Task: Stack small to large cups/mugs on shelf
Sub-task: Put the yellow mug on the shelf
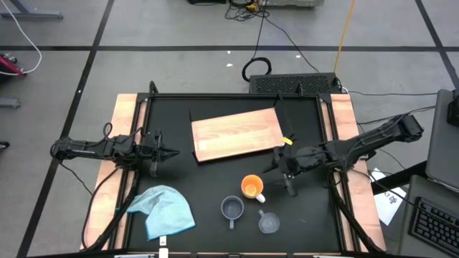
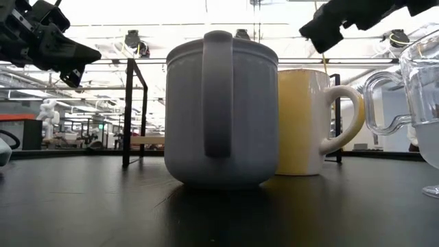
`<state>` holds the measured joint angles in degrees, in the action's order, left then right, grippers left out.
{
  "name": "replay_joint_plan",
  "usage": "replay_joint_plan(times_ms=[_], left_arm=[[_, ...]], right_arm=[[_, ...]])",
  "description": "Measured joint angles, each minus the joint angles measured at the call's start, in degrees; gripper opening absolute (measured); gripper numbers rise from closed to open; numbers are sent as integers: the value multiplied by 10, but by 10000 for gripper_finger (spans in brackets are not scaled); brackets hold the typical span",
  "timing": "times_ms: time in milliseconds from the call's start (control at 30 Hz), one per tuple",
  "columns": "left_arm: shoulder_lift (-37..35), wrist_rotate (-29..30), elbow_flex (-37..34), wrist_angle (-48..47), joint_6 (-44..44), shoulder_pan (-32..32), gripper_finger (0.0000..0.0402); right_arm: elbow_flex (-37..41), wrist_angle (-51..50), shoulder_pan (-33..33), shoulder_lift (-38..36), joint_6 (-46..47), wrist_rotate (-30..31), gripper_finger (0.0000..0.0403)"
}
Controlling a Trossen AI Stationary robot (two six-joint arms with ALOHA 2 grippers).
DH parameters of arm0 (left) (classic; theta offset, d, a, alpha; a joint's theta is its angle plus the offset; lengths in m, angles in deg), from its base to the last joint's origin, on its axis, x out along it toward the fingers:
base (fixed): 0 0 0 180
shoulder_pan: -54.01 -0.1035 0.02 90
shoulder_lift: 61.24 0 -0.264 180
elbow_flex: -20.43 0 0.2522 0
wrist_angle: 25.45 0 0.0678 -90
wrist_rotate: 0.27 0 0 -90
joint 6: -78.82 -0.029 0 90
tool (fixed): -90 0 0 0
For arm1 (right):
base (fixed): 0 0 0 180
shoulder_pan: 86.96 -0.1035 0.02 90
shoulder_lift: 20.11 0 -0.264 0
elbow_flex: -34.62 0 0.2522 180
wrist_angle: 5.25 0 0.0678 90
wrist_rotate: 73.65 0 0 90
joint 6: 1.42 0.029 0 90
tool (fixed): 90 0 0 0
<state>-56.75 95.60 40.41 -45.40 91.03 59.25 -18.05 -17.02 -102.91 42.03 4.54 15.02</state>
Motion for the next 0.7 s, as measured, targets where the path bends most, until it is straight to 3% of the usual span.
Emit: replay_joint_plan(times_ms=[233,467,700], left_arm=[[0,0,0,0,2,0,21],[0,0,0,0,3,0,21],[0,-6,0,0,3,0,21]], right_arm=[[-93,-90,19,86,-17,1,219],[-203,-254,38,156,-50,10,220],[-271,-332,66,200,-70,14,220]])
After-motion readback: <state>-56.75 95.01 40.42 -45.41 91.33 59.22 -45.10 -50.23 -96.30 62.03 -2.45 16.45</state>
